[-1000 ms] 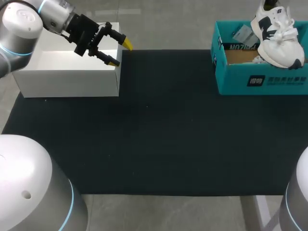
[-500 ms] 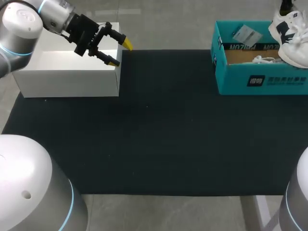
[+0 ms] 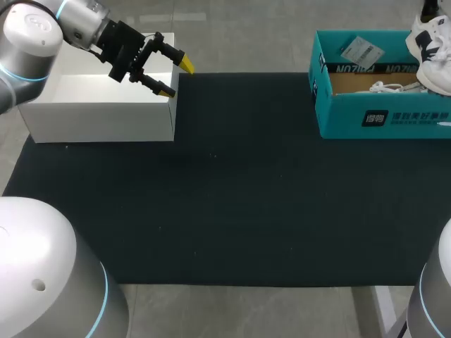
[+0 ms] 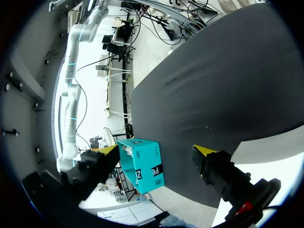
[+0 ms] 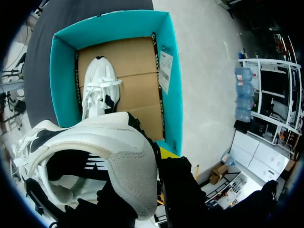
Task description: Take the shoe out of the shoebox, open the shoe tongue, remove and reinsert the insole, then place the shoe into the shoebox
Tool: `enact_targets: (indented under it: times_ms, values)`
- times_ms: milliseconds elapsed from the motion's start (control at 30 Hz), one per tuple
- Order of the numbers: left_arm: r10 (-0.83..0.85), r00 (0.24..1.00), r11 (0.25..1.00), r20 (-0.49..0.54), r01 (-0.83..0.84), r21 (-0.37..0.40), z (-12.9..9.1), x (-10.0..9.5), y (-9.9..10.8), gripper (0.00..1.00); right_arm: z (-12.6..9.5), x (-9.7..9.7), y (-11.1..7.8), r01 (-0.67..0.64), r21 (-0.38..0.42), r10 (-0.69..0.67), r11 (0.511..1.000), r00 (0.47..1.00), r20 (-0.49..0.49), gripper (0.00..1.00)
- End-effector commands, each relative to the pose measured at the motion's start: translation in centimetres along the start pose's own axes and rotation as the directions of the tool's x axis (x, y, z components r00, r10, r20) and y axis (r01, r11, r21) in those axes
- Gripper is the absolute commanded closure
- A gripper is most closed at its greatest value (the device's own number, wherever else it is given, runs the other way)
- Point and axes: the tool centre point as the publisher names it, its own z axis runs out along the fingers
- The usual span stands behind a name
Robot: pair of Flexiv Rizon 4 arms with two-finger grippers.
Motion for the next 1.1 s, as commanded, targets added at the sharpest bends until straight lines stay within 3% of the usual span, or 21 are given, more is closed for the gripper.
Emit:
enact_targets:
  times_ms: [33,167,267,367,400,467,933,1100]
  values:
    - [0.001,1.000,1.000,-0.003,-0.001,-0.003,0.0,0.0,-0.1,0.00,0.4,-1.8,-0.5,-0.039,-0.006,0.038,0.999,0.999,-0.034,1.00]
    - [0.001,1.000,1.000,-0.003,-0.001,-0.003,0.0,0.0,-0.1,0.00,0.5,-1.8,-0.7,-0.111,-0.050,0.108,0.993,0.993,-0.052,1.00]
    - [0.001,1.000,1.000,-0.003,-0.001,-0.003,0.0,0.0,-0.1,0.00,0.6,-1.4,-1.4,-0.214,-0.004,0.212,0.977,0.972,-0.098,1.00]
    - [0.001,1.000,1.000,-0.003,-0.001,-0.003,0.0,0.0,-0.1,0.00,0.4,-1.2,-1.7,-0.434,0.069,0.440,0.898,0.885,-0.151,1.00]
    - [0.001,1.000,1.000,-0.003,-0.001,-0.003,0.0,0.0,-0.1,0.00,0.3,-1.2,-1.9,-0.510,0.139,0.527,0.849,0.838,-0.143,1.00]
    - [0.001,1.000,1.000,-0.003,-0.001,-0.003,0.0,0.0,-0.1,0.00,0.0,-1.2,-1.9,-0.564,0.157,0.581,0.811,0.808,-0.098,1.00]
    - [0.001,1.000,1.000,-0.003,-0.001,-0.003,0.0,0.0,-0.1,0.00,-0.4,-1.2,-1.4,-0.585,0.135,0.597,0.799,0.799,-0.072,1.00]
    - [0.001,1.000,1.000,-0.003,-0.001,-0.003,0.0,0.0,-0.1,0.00,0.1,-1.2,-0.7,-0.795,0.195,0.817,0.575,0.572,-0.076,1.00]
